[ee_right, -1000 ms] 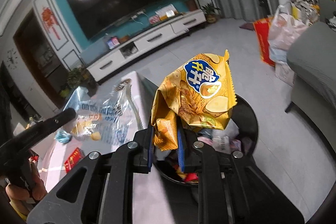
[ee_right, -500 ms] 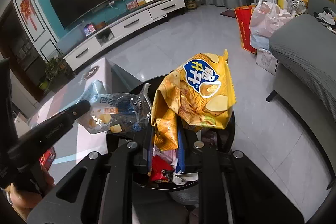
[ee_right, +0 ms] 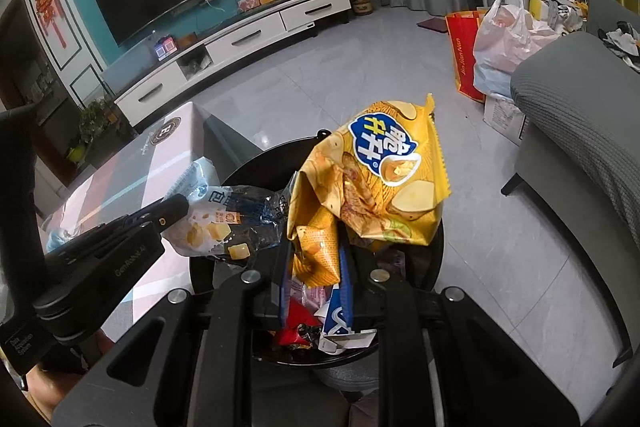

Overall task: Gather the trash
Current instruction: 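Carry the yellow chip bag and clear plastic bag over the black bucket with both tools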

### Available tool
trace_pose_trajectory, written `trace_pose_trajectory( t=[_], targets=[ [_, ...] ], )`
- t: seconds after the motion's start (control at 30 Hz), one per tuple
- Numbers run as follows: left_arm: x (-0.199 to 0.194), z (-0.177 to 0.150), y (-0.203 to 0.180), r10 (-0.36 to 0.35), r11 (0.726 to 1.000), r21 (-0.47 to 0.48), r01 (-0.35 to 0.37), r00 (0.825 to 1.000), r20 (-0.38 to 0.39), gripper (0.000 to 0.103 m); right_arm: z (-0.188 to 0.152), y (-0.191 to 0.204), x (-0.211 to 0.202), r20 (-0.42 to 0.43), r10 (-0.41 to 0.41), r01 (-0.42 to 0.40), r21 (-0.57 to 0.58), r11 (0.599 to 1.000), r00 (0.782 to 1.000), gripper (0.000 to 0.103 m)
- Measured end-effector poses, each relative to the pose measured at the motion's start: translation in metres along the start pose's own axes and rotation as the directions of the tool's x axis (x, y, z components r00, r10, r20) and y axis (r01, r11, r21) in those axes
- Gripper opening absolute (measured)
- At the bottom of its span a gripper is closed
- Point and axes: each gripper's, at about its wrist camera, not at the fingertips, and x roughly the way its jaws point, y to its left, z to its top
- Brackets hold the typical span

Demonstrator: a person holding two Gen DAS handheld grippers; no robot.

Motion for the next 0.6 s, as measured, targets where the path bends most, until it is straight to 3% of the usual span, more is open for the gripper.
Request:
trace_pose_trajectory(
  t=[0.6],
  targets=[
    [0.0055, -0.0001, -0.0045, 0.022, 1.000, 0.022, -0.021, 1.000, -0.018, 0.014, 0.0013, -0.0018, 0.0080, -0.030, -0.001, 0.001, -0.006, 1.000, 1.000, 0.022]
  ],
)
